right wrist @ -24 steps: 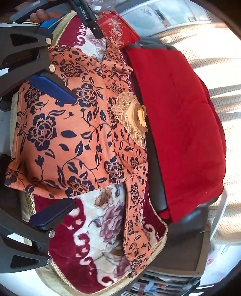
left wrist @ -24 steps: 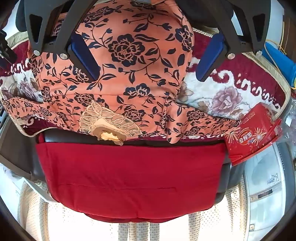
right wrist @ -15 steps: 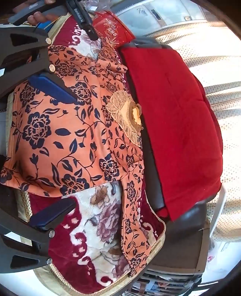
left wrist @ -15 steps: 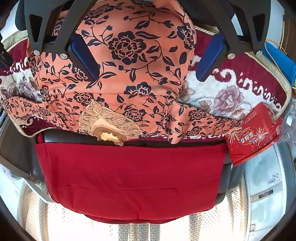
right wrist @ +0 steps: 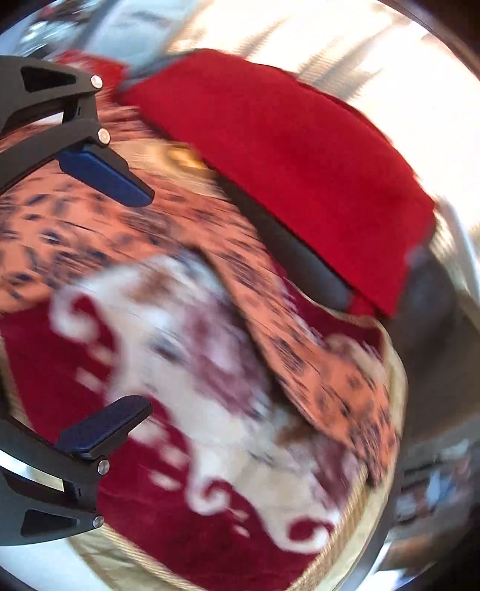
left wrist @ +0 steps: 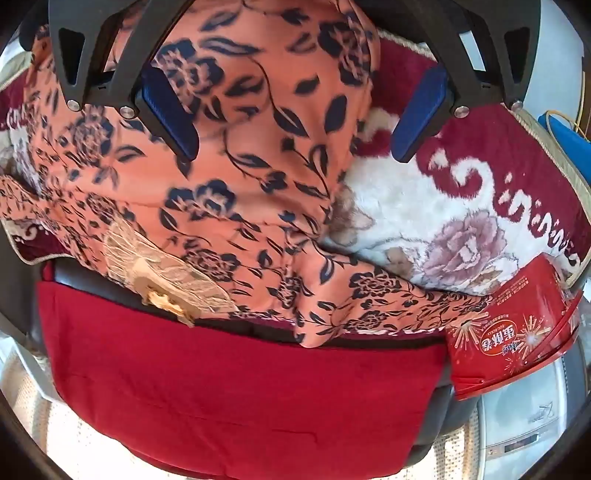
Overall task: Fold small clothes
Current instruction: 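Grasp the orange floral garment's sleeve with the right gripper and lift it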
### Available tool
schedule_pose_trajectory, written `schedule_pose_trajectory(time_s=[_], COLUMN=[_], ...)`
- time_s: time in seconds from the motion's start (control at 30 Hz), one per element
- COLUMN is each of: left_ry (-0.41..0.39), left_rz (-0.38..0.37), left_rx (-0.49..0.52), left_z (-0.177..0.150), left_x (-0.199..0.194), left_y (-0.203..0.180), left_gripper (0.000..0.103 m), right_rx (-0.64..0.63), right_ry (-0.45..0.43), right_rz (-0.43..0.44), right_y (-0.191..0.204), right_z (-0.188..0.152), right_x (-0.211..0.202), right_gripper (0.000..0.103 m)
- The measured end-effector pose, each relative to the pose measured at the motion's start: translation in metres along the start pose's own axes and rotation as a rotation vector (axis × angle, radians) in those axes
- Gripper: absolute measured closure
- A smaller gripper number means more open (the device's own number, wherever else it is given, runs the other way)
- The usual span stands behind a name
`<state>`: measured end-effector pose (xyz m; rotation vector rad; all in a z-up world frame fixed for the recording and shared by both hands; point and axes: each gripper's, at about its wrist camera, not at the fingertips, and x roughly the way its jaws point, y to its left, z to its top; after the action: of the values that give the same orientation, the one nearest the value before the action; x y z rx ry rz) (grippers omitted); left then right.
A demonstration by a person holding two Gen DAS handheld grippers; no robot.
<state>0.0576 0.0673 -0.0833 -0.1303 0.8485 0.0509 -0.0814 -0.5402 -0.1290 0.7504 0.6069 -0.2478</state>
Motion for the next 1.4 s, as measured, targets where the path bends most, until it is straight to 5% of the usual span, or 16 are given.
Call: schedule_pose_trajectory(time_s=[0.23, 0.4, 0.63, 0.83, 0.9, 0.97, 1.1, 1.23, 1.4], left_ry=[-0.006, -0.039, -0.062, -0.075, -0.077, -0.085, -0.101, -0.097, -0.103], left_rz=[0.016, 0.021, -0.022, -0.019, -0.014, 0.003, 0.008, -0.015, -0.043], left_rx=[-0.021, -0.036, -0.053, 0.007, 0.023, 0.038, 0.018, -0.036, -0.096], left_z=[0.023, 0.034, 0.043, 0.04, 0.04, 0.039, 0.039, 0.037, 0.037], left_x=[0.035, 0.048, 0.057, 0.057, 0.057, 0.057, 0.056, 0.058, 0.053], left_y=[0.001, 0.002, -0.011, -0.03, -0.034, -0.035, -0.027, -0.014, 0.004], left_gripper=[0.0, 0.0, 0.0, 0.0, 0.0, 0.0, 0.0, 0.0, 0.0], right_rx=[0.372, 0.454, 0.455, 0.394, 0.341, 0.263, 0.083, -0.107, -0.336], right_ry=[-0.186, -0.284, -0.266, -0.214, -0.152, -0.153, -0.185, -0.205, -0.166], right_rz=[0.066, -0.007, -0.09, -0.206, -0.274, -0.337, -0.301, -0.164, 0.092], right_y=[-0.099, -0.136, -0.146, -0.149, -0.141, -0.123, -0.054, 0.051, 0.204], right_z=[0.111, 0.161, 0.185, 0.199, 0.209, 0.215, 0.221, 0.211, 0.148], right_x=[0.025, 0.022, 0.031, 0.05, 0.06, 0.059, 0.046, 0.034, 0.032], right_gripper=[0.001, 0.004, 0.01, 0.048, 0.083, 0.097, 0.097, 0.097, 0.097])
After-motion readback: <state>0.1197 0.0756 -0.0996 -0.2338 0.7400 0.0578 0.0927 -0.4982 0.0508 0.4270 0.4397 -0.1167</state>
